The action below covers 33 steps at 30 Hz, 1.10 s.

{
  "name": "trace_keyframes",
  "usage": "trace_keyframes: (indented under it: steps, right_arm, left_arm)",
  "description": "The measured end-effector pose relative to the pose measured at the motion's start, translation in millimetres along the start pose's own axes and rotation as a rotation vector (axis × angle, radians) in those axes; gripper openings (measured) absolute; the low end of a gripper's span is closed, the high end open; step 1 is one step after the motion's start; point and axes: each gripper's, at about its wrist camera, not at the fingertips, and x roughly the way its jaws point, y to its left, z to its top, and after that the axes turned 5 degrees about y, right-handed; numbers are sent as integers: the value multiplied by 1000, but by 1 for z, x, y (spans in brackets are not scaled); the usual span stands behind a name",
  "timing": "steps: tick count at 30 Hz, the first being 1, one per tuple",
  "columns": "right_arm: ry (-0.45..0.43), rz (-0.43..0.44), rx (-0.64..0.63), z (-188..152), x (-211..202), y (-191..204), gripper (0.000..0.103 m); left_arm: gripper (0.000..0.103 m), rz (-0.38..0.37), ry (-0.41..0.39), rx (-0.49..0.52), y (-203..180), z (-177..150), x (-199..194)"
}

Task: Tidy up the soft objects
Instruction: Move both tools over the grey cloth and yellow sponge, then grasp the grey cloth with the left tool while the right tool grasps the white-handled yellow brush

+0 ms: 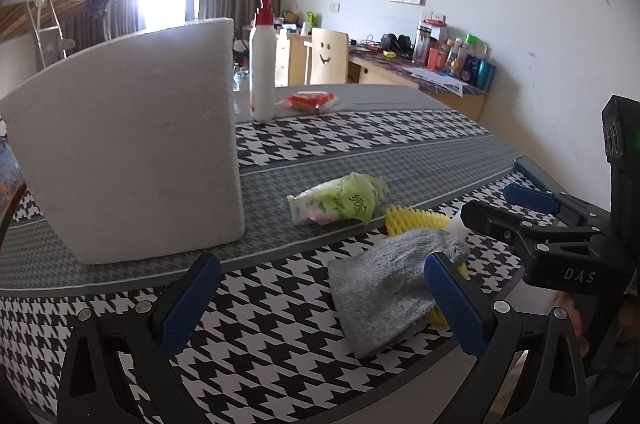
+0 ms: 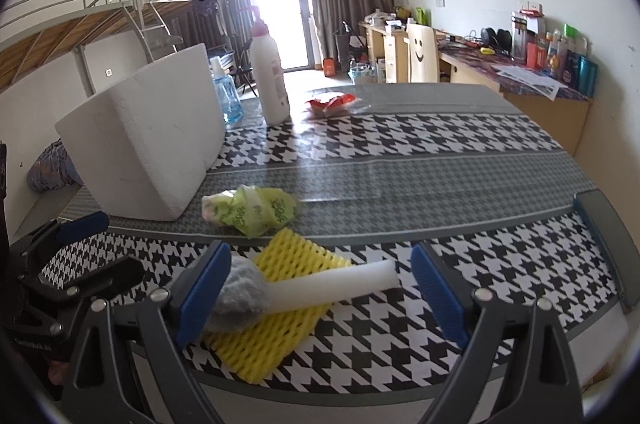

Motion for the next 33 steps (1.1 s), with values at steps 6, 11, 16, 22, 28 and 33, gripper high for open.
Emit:
trace_keyframes:
  steps: [6, 11, 16, 22, 28, 33]
  right_arm:
    - [9, -10, 15, -3, 1, -5, 94]
    - [22, -16, 10, -6, 3, -4, 94]
    - [34, -30, 12, -9, 8, -7, 94]
    - [42, -38, 22, -10, 9, -12, 94]
    - [53, -43, 36, -11, 13, -13, 94]
    - [65, -44, 24, -12, 17, -9, 94]
  left_arm:
    - [102, -33, 28, -3, -2, 0, 8]
    - [102, -67, 56, 3, -7, -1, 16]
    - [98, -105, 85, 22, -14, -2, 23]
    - [88, -135, 125, 32, -18, -5, 29]
    - [70, -157, 170, 47, -21, -9, 36]
    - [55, -169, 184, 64, -24, -11, 39]
